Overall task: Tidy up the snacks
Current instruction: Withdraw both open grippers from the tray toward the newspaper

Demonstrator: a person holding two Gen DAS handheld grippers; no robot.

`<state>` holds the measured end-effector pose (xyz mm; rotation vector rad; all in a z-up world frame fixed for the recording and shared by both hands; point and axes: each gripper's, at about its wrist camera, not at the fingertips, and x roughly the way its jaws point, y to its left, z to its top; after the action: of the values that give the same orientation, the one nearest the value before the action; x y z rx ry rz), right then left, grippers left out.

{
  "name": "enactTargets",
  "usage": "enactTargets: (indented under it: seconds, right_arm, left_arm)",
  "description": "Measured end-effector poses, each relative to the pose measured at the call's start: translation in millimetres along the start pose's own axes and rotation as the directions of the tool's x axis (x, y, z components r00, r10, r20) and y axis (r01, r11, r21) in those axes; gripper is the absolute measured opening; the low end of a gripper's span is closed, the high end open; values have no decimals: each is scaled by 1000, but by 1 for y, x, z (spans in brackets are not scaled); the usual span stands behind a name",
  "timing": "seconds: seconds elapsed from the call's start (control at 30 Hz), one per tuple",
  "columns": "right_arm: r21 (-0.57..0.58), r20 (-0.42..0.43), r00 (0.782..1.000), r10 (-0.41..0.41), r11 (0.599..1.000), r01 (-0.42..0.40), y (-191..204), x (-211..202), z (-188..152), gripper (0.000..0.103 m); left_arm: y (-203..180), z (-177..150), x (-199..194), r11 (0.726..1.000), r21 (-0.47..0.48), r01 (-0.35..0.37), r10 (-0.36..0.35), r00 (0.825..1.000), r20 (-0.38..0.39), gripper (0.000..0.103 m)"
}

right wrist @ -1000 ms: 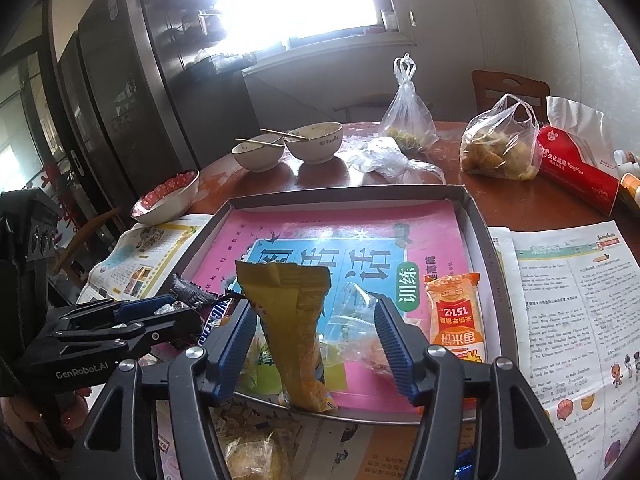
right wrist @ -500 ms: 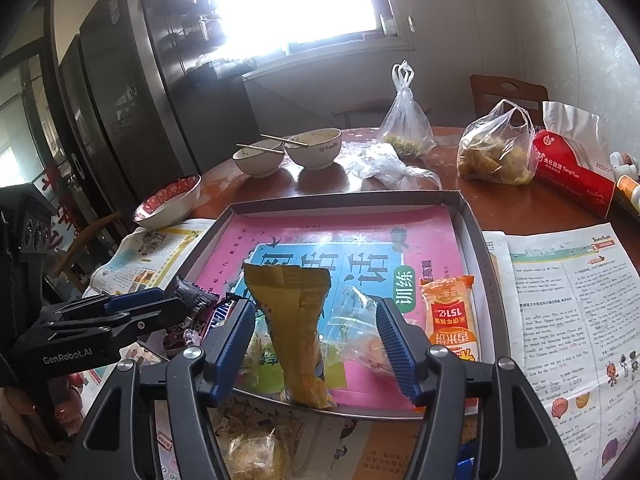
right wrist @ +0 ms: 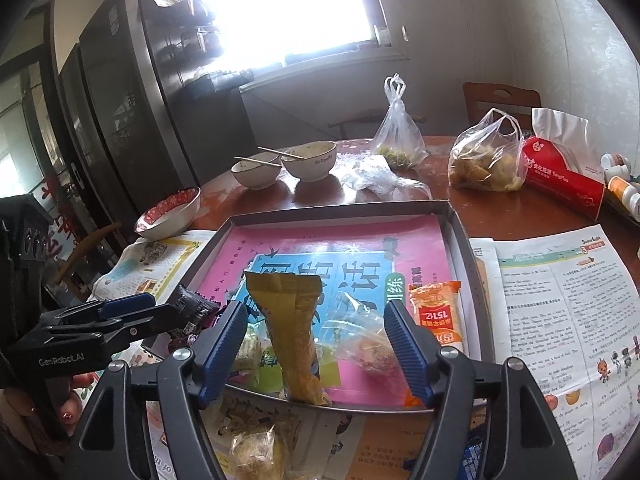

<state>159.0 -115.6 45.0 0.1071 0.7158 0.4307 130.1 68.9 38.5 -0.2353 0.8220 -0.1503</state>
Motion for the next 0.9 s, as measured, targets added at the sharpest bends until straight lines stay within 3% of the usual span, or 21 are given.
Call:
enactTargets:
  seconds: [0.9]
  right_arm:
    - [17, 67, 998, -10, 1000, 9, -9, -40, -3, 75]
  left_arm:
    - [-35, -21, -11, 996, 66, 65, -62, 997, -46, 74]
